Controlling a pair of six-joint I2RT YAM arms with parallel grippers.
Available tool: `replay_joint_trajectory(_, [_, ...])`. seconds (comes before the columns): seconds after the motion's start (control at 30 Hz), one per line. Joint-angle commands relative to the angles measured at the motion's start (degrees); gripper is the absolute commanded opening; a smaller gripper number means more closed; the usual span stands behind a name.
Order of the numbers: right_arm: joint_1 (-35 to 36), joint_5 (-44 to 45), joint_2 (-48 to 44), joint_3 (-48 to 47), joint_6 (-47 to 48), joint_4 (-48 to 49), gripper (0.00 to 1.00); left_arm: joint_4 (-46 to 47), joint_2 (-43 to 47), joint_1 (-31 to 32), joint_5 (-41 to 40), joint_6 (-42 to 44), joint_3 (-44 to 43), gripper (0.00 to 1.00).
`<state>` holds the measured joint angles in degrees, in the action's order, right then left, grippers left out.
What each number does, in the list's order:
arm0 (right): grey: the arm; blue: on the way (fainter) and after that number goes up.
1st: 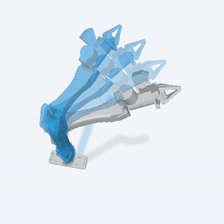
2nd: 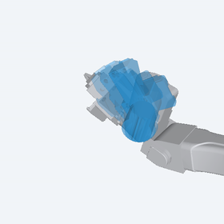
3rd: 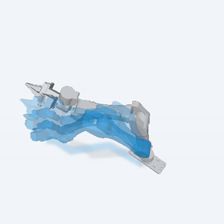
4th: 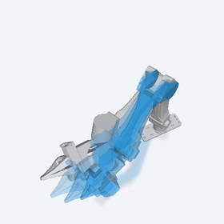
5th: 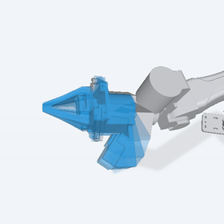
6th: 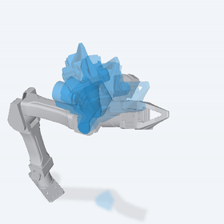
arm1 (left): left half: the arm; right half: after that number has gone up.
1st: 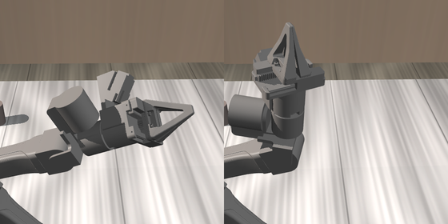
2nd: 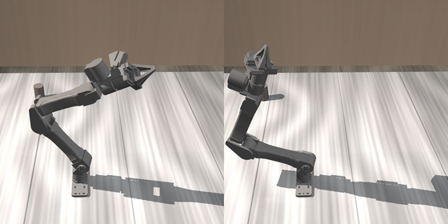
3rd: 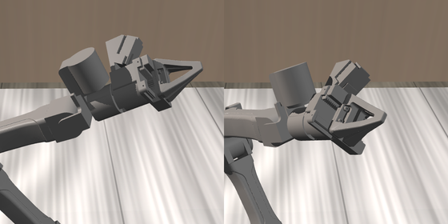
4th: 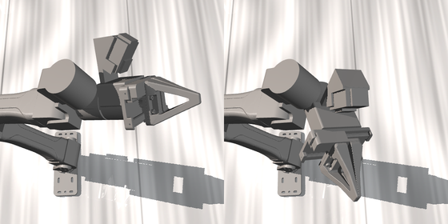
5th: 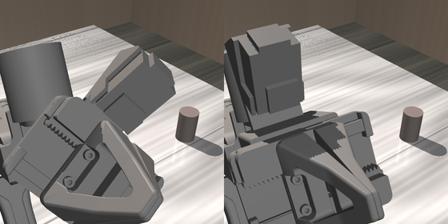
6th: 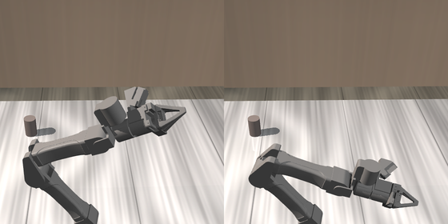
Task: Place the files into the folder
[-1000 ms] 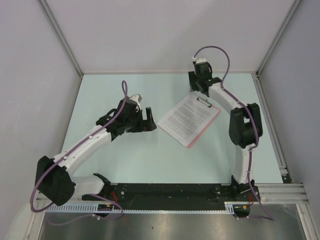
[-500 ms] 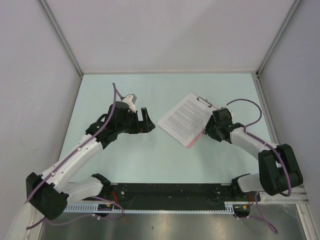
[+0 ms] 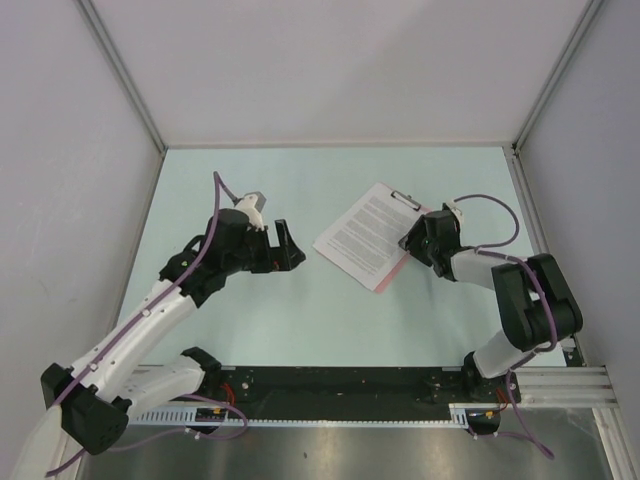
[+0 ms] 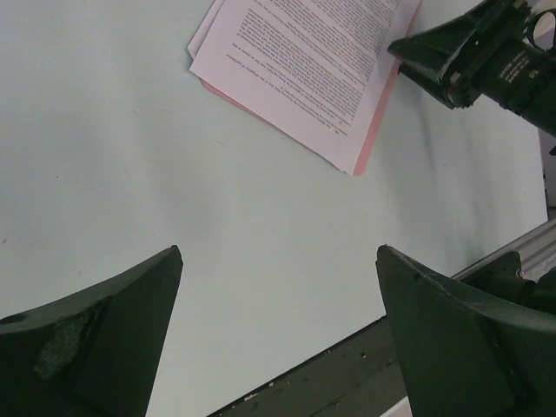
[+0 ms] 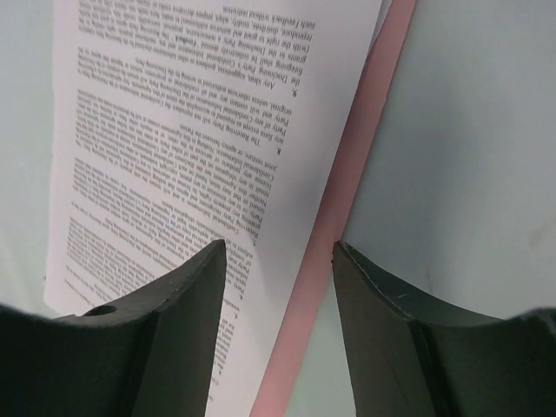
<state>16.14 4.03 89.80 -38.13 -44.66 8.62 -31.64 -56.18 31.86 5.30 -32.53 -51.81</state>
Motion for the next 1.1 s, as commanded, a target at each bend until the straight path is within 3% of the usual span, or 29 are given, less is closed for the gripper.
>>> replay_joint_trajectory(0.0, [-1.38, -1.66, 8.71, -3.78, 10.36, 10.35, 0.59, -1.15, 1.95, -0.13, -0.11, -0.6, -0.22, 1.0])
replay_joint_trajectory(0.1, [-1.46, -7.1, 17.14, -13.43, 16.96, 11.24, 0.59, -1.06, 1.52, -0.13, 0.15, -0.86, -0.22, 0.99])
replay_joint_trajectory(0.27, [-0.59, -11.85, 23.48, -31.54, 22.86, 6.51, 0.6, -1.93, 1.34, -0.04, 0.24, -1.22, -1.97, 1.0])
replay_joint_trajectory(0.4, [1.43, -1.26, 20.43, -44.47, 25.4, -14.63, 0.61, -3.95, 3.35, -0.13, -0.99, -0.6, -4.87, 1.0])
replay_joint_trajectory(0.5, [4.5, 7.64, 12.71, -49.22, 27.17, -33.16, 0.64, -5.53, 4.85, -0.21, -1.78, 0.54, -8.21, 1.0])
replay_joint_trajectory(0.7, [14.69, 24.75, -8.56, -55.38, 27.7, -54.82, 0.7, -10.81, 6.96, -0.13, -3.36, 3.52, -26.03, 1.0])
replay_joint_trajectory(0.73, [18.8, 26.19, -15.29, -55.91, 28.22, -55.81, 0.73, -11.6, 7.31, -0.21, -4.15, 4.84, -31.28, 1.0])
replay_joint_trajectory(0.8, [21.9, 28.3, -22.0, -56.88, 28.4, -56.09, 0.99, -11.95, 7.75, -0.13, -5.12, 5.98, -36.06, 1.0])
replay_joint_trajectory(0.97, [25.78, 25.08, -40.36, -54.61, 30.77, -49.69, 1.0, -7.75, 11.7, -0.13, -6.62, 8.19, -42.14, 1.0])
replay_joint_trajectory(1.07, [25.78, 20.59, -42.16, -56.08, 30.69, -51.59, 1.0, -6.24, 12.94, -0.21, -6.18, 7.31, -41.18, 1.0])
